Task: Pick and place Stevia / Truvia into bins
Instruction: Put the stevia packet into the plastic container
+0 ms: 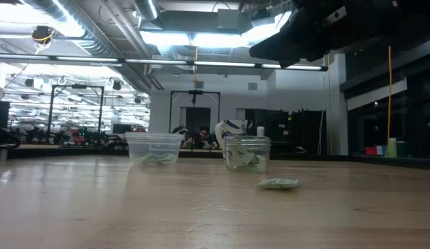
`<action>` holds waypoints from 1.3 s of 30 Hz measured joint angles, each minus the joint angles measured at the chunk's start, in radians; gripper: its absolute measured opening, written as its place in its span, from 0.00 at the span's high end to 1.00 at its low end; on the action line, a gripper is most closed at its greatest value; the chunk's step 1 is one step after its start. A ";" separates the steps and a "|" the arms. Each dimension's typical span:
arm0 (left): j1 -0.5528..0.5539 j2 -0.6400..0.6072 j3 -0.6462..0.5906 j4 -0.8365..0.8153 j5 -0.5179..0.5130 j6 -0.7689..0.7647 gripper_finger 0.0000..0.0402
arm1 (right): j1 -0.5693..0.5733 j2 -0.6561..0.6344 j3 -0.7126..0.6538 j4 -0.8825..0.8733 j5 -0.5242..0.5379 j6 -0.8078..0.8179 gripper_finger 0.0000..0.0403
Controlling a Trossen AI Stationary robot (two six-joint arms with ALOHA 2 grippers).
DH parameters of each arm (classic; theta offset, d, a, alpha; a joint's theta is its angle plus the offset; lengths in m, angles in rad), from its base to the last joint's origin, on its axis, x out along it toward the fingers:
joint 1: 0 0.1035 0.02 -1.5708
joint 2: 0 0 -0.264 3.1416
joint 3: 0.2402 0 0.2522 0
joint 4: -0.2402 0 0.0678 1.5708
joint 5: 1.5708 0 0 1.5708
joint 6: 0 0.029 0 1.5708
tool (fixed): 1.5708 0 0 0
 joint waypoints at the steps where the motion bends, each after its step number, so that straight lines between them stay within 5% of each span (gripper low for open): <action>1: 0.005 -0.012 0.000 -0.011 0.000 0.014 0.99 | 0.000 0.000 0.000 0.000 0.000 0.000 0.96; 12: 0.106 -0.161 -0.027 -0.122 0.009 0.146 0.99 | 0.000 0.000 0.000 0.008 0.000 -0.002 0.96; 22: 0.288 -0.463 -0.440 0.256 0.097 0.403 0.99 | 0.000 0.000 0.000 -0.008 0.000 -0.005 0.96; 33: 0.625 -0.622 -0.663 0.667 0.450 0.849 0.99 | 0.000 0.000 0.000 -0.011 0.000 -0.008 0.96; 39: 0.793 -0.590 -0.669 0.689 0.546 0.898 0.99 | 0.000 -0.002 0.000 -0.014 0.000 -0.009 0.96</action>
